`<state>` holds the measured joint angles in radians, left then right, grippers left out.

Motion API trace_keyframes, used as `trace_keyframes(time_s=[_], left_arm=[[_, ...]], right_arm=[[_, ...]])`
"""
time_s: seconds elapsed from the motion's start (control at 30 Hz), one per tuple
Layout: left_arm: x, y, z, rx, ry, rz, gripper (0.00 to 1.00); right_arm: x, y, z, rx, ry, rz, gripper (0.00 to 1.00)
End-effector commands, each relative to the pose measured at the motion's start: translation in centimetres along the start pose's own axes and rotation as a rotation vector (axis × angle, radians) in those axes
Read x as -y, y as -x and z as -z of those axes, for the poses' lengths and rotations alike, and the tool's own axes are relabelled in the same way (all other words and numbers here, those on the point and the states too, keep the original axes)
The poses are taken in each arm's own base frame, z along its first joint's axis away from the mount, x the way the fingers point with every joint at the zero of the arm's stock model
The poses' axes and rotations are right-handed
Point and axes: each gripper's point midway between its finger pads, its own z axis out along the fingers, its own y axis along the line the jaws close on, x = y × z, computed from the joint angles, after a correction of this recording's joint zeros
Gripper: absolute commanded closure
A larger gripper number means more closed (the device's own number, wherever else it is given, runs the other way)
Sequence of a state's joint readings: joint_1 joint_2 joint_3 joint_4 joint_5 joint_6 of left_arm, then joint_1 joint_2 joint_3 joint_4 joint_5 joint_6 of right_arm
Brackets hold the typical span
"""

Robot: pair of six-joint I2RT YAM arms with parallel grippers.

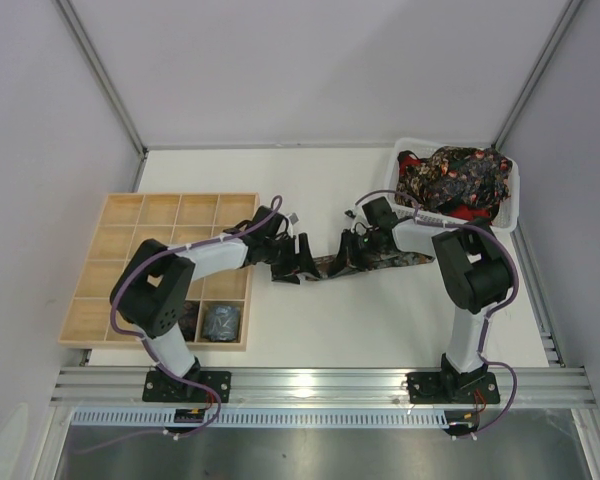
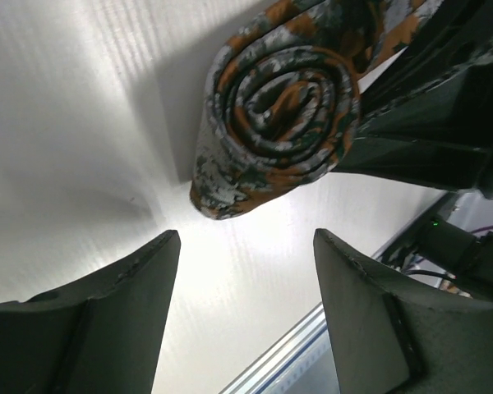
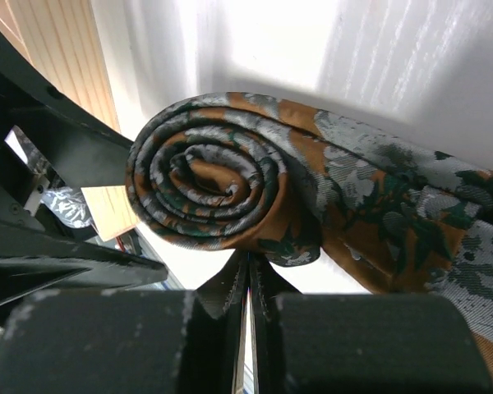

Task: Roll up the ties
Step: Roll the tie

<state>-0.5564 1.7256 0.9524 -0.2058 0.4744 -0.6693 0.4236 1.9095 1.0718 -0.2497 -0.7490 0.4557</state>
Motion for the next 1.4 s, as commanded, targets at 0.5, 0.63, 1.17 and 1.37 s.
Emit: trace_keyframes(time_s=[0.5, 0.63, 1.17, 1.37], left_arm=[[4.2, 4.0, 4.5, 0.125, -0.041, -0.160, 0.25], [4.2, 3.9, 5.5, 0.114, -0.023, -0.136, 0.25], [5.3, 4.0, 7.1, 0.090, -0.099, -0.159, 0.25], [6.0, 2.5, 5.9, 0.019, -0.144, -0.150, 0.27]], right_arm=[[3.4, 8.3, 4.5, 0.271, -0.330, -0.052, 0.89], [6.3, 6.5, 3.9, 0.247, -0.408, -0.099, 0.90], [8.1, -2.9, 6.9, 0.142, -0.466, -0.166, 0.89], [7.4, -7.7, 7.6, 0.045, -0.420, -0.204, 0.88]])
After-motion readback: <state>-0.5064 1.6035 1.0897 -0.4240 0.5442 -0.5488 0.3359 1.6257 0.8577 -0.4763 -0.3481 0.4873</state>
